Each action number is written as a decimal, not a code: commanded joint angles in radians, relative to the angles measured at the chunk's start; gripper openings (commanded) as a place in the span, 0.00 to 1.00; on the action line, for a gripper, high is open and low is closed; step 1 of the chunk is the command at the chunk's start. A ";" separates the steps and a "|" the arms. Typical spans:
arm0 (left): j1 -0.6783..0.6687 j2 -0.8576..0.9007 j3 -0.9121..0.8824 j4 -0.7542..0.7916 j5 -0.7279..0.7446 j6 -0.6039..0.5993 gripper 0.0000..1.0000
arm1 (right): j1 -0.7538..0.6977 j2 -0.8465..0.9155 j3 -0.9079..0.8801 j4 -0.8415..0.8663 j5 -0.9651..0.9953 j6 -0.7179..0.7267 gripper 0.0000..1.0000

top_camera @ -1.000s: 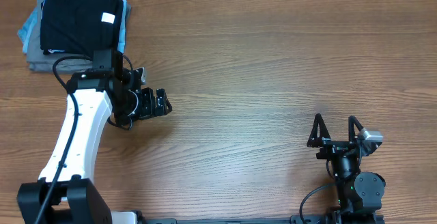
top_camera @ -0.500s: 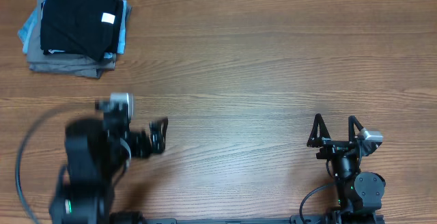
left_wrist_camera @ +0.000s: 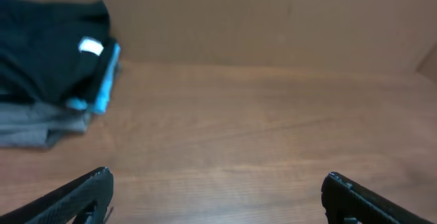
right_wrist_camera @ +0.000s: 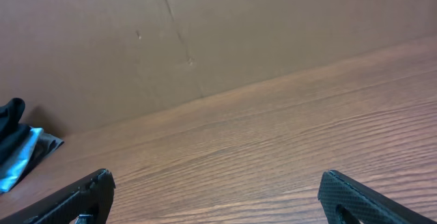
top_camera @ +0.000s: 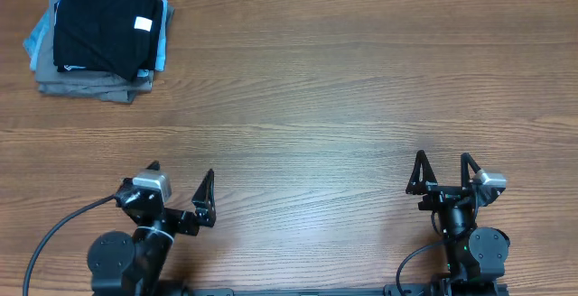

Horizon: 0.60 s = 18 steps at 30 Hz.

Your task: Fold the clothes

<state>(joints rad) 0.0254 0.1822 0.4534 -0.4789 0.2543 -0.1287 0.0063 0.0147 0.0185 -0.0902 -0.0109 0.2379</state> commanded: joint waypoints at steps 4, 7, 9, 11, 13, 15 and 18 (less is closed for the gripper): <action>-0.008 -0.093 -0.202 0.192 -0.034 -0.043 1.00 | -0.007 -0.012 -0.011 0.006 0.002 -0.003 1.00; -0.008 -0.128 -0.283 0.317 -0.055 -0.065 1.00 | -0.007 -0.012 -0.010 0.006 0.002 -0.003 1.00; -0.008 -0.150 -0.334 0.414 -0.076 -0.066 1.00 | -0.007 -0.012 -0.010 0.006 0.002 -0.003 1.00; -0.008 -0.171 -0.377 0.484 -0.108 -0.066 1.00 | -0.006 -0.012 -0.011 0.006 0.002 -0.003 1.00; -0.008 -0.179 -0.407 0.530 -0.140 -0.066 1.00 | -0.007 -0.012 -0.011 0.006 0.002 -0.003 1.00; -0.006 -0.179 -0.425 0.548 -0.166 -0.066 1.00 | -0.007 -0.012 -0.011 0.006 0.002 -0.003 1.00; -0.006 -0.179 -0.449 0.547 -0.231 -0.066 1.00 | -0.007 -0.012 -0.010 0.006 0.002 -0.003 1.00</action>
<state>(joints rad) 0.0254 0.0166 0.0307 0.0570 0.1162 -0.1844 0.0063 0.0147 0.0185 -0.0902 -0.0109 0.2382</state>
